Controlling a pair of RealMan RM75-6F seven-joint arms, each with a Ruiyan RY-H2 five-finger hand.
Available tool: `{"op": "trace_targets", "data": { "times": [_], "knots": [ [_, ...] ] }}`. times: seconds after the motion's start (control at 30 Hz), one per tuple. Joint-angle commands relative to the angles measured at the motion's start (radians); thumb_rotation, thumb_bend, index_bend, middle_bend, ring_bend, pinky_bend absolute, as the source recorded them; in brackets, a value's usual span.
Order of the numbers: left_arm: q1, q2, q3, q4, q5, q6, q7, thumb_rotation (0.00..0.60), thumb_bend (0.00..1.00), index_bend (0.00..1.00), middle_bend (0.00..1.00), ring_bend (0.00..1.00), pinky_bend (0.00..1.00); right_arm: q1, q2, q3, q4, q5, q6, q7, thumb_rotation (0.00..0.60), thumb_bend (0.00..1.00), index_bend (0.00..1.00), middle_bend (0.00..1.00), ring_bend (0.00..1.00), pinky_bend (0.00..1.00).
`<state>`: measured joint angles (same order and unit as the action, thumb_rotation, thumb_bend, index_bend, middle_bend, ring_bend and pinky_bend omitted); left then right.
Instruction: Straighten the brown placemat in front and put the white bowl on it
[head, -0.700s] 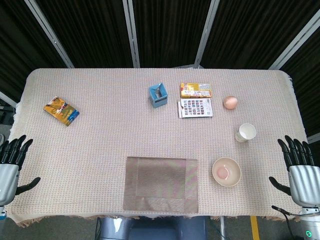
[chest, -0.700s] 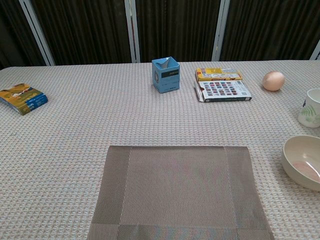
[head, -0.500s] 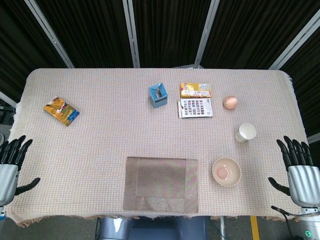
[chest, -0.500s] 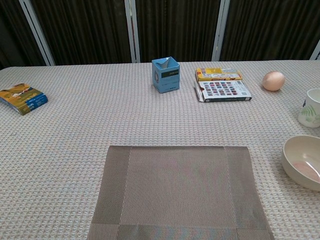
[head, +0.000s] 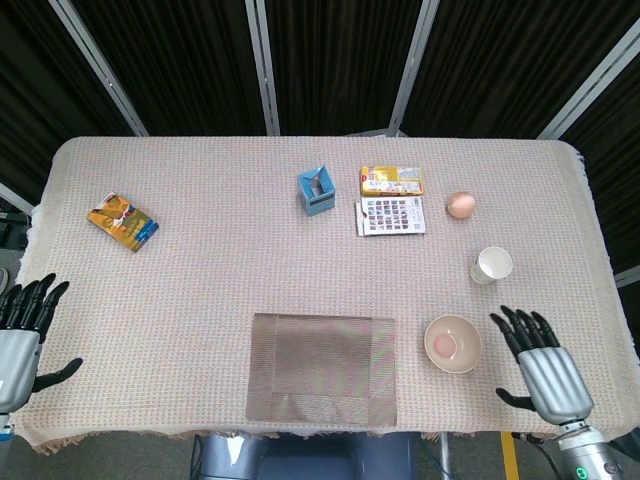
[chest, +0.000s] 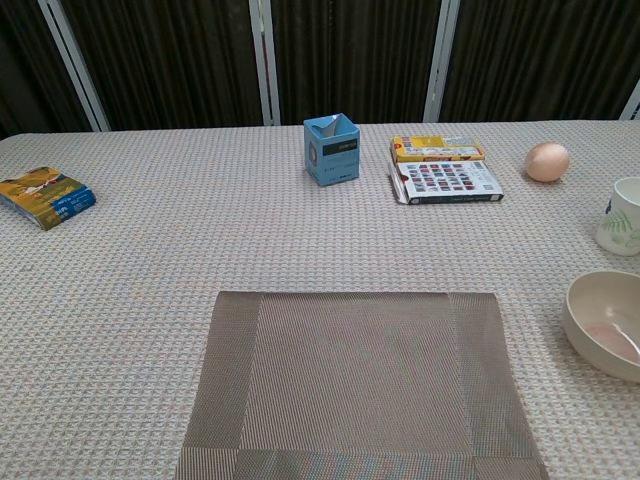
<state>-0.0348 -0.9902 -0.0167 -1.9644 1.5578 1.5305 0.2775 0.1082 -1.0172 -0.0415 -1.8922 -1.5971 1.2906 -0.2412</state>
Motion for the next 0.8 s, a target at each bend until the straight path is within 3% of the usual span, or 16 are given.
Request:
{"op": "trace_targets", "data": {
  "times": [0.03, 0.23, 0.47, 0.57, 0.7, 0.8],
  "knots": [
    [0.0, 0.001, -0.006, 0.001, -0.016, 0.0, -0.004, 0.6, 0.0, 0.0, 0.0, 0.0, 0.0, 0.043, -0.075, -0.047, 0.065, -0.03, -0.103, -0.059, 0.6, 0.0, 0.06, 0.0, 0.0, 0.0],
    [-0.002, 0.001, -0.006, -0.003, -0.015, -0.003, 0.0, 0.6, 0.0, 0.0, 0.0, 0.0, 0.0, 0.062, -0.197, -0.033, 0.177, 0.02, -0.167, -0.173, 0.6, 0.0, 0.11, 0.0, 0.0, 0.0],
    [-0.013, -0.002, -0.011, 0.006, -0.047, -0.029, -0.007, 0.6, 0.0, 0.0, 0.0, 0.0, 0.0, 0.069, -0.285, 0.0, 0.256, 0.1, -0.187, -0.212, 0.6, 0.0, 0.22, 0.0, 0.0, 0.0],
    [-0.015, -0.001, -0.013, 0.006, -0.05, -0.03, -0.009, 0.6, 0.0, 0.0, 0.0, 0.0, 0.0, 0.074, -0.313, 0.008, 0.285, 0.113, -0.189, -0.223, 0.6, 0.05, 0.33, 0.0, 0.0, 0.0],
    [-0.015, -0.001, -0.012, 0.005, -0.05, -0.03, -0.008, 0.6, 0.0, 0.0, 0.0, 0.0, 0.0, 0.079, -0.351, 0.024, 0.326, 0.116, -0.174, -0.238, 0.6, 0.18, 0.56, 0.0, 0.0, 0.0],
    [-0.015, -0.002, -0.012, 0.006, -0.053, -0.031, -0.007, 0.6, 0.0, 0.0, 0.0, 0.0, 0.0, 0.078, -0.391, 0.039, 0.377, 0.092, -0.127, -0.26, 0.6, 0.22, 0.68, 0.0, 0.0, 0.0]
  ]
}}
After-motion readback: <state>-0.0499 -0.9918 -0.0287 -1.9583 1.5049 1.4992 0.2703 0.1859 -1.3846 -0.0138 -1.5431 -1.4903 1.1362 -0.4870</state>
